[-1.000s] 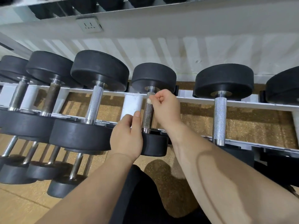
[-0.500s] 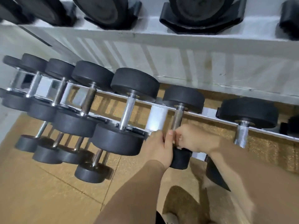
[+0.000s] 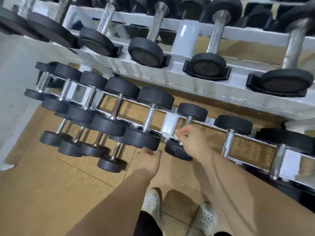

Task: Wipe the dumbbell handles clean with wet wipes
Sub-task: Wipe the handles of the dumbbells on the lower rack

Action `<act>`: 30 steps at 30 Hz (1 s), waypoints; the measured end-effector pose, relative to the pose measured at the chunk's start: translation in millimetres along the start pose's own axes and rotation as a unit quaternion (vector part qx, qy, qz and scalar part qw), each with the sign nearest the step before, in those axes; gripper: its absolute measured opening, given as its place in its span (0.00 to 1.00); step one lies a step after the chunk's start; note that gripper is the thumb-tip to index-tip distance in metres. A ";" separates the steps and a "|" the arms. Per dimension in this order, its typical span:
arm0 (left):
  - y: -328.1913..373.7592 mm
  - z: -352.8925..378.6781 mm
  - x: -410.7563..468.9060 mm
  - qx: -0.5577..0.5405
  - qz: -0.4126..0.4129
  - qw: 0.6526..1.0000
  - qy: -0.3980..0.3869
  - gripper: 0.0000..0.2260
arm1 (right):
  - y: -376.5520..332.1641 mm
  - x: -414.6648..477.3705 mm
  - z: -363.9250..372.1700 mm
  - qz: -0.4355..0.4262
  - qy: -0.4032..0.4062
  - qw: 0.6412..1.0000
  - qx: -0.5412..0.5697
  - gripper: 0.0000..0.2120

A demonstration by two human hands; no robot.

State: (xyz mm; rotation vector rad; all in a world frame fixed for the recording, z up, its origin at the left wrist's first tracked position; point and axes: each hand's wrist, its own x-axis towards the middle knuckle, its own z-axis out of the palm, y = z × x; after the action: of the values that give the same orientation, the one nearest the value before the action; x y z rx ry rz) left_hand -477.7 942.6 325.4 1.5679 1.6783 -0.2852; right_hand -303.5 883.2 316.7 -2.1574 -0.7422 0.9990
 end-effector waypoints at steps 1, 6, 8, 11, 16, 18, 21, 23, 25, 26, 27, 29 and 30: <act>0.3 -10.6 4.6 0.002 0.010 1.000 0.001 0.18 | -7.3 -0.2 7.7 0.004 -0.002 1.000 0.005 0.07; -10.5 -54.8 58.8 0.087 0.094 0.992 0.012 0.17 | -25.8 18.3 62.9 0.048 0.004 0.998 0.048 0.04; -21.6 -70.8 90.7 0.104 0.109 0.989 0.007 0.18 | -27.4 26.7 84.2 0.072 0.023 0.995 0.060 0.05; -31.6 -94.2 133.4 0.101 0.120 0.988 0.003 0.18 | -30.4 35.2 114.7 0.121 0.046 0.987 0.095 0.06; -33.4 -98.9 195.8 0.074 0.144 0.987 -0.010 0.16 | -31.4 62.7 150.8 0.142 0.089 0.982 0.086 0.10; -29.6 -84.7 217.4 0.072 0.149 0.986 -0.009 0.17 | -25.7 77.1 157.9 0.142 0.113 0.981 0.067 0.05; -20.5 -52.3 239.0 0.106 0.151 0.982 -0.048 0.22 | -17.5 93.7 163.7 0.117 0.117 0.984 0.063 0.05; -22.8 -32.6 245.6 0.158 0.165 0.973 -0.045 0.24 | -9.6 104.1 169.2 0.103 0.119 0.985 0.073 0.04; -32.9 -21.0 249.1 0.159 0.211 0.964 0.027 0.22 | -2.8 114.0 173.0 0.095 0.120 0.985 0.080 0.05; -38.1 -18.1 249.5 0.131 0.232 0.962 0.059 0.20 | 0.3 119.6 174.9 0.087 0.124 0.986 0.074 0.05; -41.3 -15.8 250.0 0.103 0.248 0.960 0.081 0.19 | 5.3 126.9 176.9 0.071 0.129 0.988 0.056 0.05; -46.6 -11.8 253.1 0.087 0.265 0.955 0.097 0.17 | 9.2 142.4 180.7 0.028 0.151 0.988 0.016 0.03; -47.7 -11.1 254.0 0.089 0.272 0.953 0.101 0.18 | 8.6 151.3 182.7 -0.005 0.171 0.985 0.001 0.03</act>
State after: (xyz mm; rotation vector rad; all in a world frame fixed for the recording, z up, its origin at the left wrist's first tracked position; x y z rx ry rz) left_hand -502.1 1126.2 144.8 2.1833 1.3177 0.0160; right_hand -365.2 1041.3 150.8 -2.2412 -0.5827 0.5978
